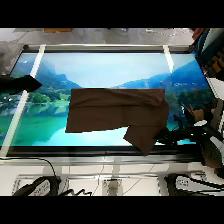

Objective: Fold the clothes and pants, and hang the long-sleeved shirts on hangers.

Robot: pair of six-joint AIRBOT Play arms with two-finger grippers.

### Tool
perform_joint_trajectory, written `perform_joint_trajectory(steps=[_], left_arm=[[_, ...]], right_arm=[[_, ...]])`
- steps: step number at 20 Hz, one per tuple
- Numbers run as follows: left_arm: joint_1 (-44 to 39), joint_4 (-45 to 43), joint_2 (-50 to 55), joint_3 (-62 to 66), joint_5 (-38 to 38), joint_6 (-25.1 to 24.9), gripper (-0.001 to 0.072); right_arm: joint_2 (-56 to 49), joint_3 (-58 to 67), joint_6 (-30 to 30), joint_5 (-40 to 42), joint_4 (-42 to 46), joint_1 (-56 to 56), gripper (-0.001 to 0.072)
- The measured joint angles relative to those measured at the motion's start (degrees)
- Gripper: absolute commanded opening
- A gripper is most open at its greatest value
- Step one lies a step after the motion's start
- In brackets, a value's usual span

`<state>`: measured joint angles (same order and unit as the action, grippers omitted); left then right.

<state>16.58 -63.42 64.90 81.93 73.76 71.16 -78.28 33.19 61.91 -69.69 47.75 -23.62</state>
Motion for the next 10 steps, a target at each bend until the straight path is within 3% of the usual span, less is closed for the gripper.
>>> perform_joint_trajectory(steps=[2, 4, 5, 7, 10], left_arm=[[0.0, -0.6, 0.9, 0.0, -0.1, 0.0, 0.0691], [0.0, -2.1, 2.4, 0.0, -0.1, 0.0, 0.0690], [0.0, -3.3, 3.5, 0.0, 0.0, 0.0, 0.0689], [0.0, -5.4, 6.2, -0.6, 1.0, 0.0, 0.0612], [0.0, -6.8, 9.8, -3.9, 1.4, 0.0, 0.0594]], right_arm=[[0.0, -0.3, -2.7, 2.8, -2.1, 1.5, 0.0191], [0.0, -0.5, -5.2, 4.7, -4.1, 2.2, 0.0137], [0.0, -0.6, -6.8, 5.3, -4.9, 2.5, 0.0026], [0.0, -0.6, -10.0, 5.2, -6.4, 2.8, 0.0017], [0.4, -0.7, -12.8, 4.4, -7.8, 3.0, 0.0016]])
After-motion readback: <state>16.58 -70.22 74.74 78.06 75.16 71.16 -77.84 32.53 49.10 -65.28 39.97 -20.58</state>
